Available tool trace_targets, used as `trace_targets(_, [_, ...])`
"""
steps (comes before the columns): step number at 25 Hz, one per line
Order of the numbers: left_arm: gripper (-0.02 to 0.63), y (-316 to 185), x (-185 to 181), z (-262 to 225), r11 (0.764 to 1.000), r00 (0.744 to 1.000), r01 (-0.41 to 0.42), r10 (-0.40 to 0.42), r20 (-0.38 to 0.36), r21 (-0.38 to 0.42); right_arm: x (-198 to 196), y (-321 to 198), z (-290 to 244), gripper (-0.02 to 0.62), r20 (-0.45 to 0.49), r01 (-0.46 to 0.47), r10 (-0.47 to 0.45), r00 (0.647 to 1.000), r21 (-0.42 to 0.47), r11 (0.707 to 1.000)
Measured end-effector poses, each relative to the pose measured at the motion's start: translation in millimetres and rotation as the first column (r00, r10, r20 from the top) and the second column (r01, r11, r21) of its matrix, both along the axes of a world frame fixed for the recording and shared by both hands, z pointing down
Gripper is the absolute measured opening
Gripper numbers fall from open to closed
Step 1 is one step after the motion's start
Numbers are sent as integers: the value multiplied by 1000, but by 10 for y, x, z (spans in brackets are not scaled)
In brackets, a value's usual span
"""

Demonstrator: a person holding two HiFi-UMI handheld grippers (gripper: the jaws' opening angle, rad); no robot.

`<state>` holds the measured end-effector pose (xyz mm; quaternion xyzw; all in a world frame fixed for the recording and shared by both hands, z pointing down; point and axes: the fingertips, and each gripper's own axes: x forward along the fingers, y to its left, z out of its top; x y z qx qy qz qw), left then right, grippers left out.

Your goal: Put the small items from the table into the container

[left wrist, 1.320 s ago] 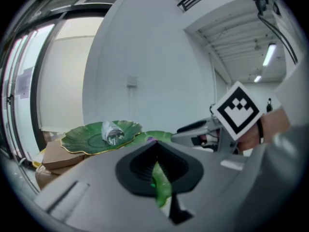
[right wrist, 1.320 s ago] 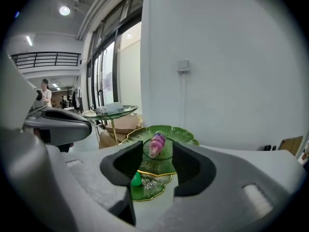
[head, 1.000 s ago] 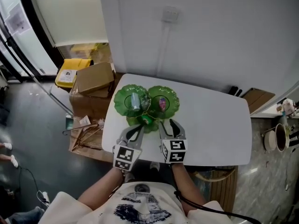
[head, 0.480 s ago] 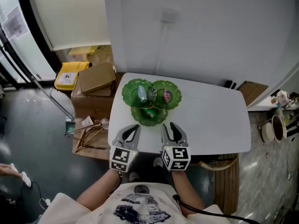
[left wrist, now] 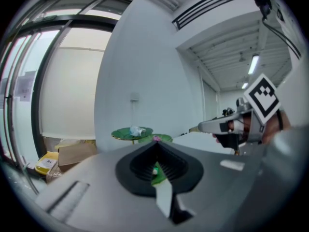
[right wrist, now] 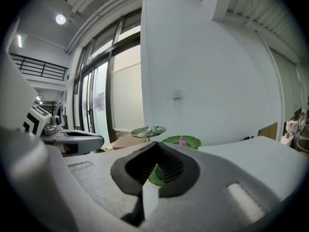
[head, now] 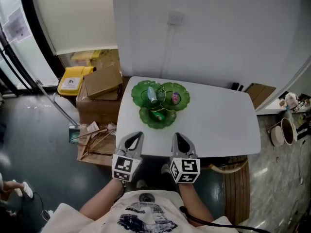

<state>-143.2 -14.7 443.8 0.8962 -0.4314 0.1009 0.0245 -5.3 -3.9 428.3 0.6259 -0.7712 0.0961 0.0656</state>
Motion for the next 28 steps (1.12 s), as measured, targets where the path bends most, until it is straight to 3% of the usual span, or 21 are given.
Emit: trace_targets(28, [-11,99,-181,-43,1000,1000,2,-2,1,14,-239,138,32,-2,-7,25,-25,1000,-27,999])
